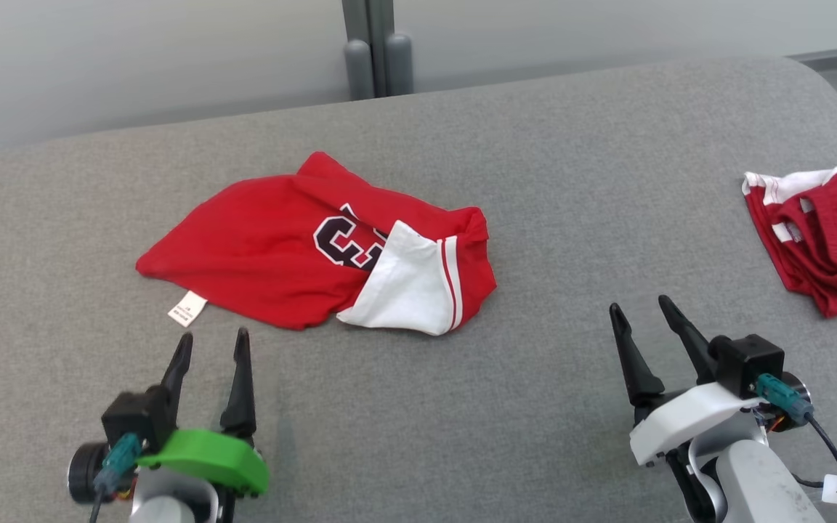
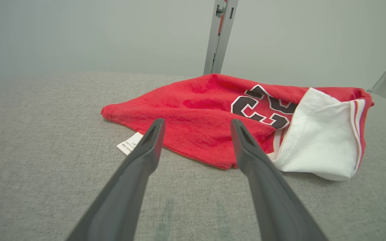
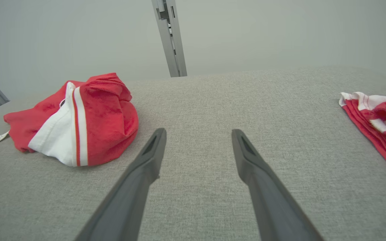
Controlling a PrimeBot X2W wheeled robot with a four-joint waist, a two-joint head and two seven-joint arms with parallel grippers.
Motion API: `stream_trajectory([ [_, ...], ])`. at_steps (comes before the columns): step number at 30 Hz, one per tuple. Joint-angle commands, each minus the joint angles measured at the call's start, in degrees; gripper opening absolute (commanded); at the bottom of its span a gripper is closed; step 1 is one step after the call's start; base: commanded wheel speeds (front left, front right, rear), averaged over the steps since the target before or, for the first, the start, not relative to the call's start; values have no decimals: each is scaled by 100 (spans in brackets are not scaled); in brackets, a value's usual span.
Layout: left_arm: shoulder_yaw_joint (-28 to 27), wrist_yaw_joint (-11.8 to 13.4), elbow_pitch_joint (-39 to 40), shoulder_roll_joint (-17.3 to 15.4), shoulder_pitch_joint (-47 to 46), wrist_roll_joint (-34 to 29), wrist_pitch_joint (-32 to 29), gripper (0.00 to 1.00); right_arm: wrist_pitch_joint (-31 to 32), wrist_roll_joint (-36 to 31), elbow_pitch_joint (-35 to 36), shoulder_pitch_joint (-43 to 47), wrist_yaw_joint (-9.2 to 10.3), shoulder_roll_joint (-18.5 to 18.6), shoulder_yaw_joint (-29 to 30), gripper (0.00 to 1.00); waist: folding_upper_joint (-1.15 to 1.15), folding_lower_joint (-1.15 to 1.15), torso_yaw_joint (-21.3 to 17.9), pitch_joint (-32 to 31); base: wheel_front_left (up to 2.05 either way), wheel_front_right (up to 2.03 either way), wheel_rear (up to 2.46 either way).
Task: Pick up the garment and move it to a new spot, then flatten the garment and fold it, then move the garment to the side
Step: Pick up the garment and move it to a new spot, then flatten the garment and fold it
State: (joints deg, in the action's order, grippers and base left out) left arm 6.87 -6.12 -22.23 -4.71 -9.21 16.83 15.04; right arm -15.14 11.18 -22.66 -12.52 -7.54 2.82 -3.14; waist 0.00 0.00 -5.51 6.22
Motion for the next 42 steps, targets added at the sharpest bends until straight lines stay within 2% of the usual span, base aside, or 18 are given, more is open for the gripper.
stream_trajectory([
  [1,-134,-37,41,20,264,-62,18,100,1,33,-37,120,11,21,-26,100,0,0,178,-221,0,0,0],
  [7,-492,-96,241,138,909,-173,18,100,1,53,-93,307,11,20,-72,100,0,0,261,-303,0,0,0],
  [13,-492,-137,242,170,863,-194,18,100,1,-39,-94,241,11,19,-238,100,0,0,364,-201,0,0,0],
  [17,-353,-136,235,173,654,-64,18,100,0,-105,-73,-86,11,19,-637,100,0,0,543,-14,0,0,0],
  [22,-127,-137,197,172,418,98,17,100,1,-114,-195,-674,11,21,-1496,100,0,0,911,309,0,0,0],
  [30,146,-139,102,170,202,280,18,100,0,-3,-1085,-1717,11,27,-2564,100,0,0,1533,806,0,0,0],
  [39,330,-140,78,172,-46,420,17,100,2,60,-2371,-2418,11,27,-2854,100,0,0,2049,1224,0,0,0],
  [40,342,-140,81,172,-63,421,18,100,4,70,-2512,-2459,11,30,-2866,95,0,0,2075,1241,0,0,0],
  [41,348,-140,80,173,-73,432,18,100,6,90,-2603,-2477,11,29,-2884,85,0,0,2094,1255,0,0,0],
  [42,346,-139,77,172,-85,439,18,100,11,117,-2692,-2488,11,27,-2906,49,0,0,2108,1265,0,0,0],
])
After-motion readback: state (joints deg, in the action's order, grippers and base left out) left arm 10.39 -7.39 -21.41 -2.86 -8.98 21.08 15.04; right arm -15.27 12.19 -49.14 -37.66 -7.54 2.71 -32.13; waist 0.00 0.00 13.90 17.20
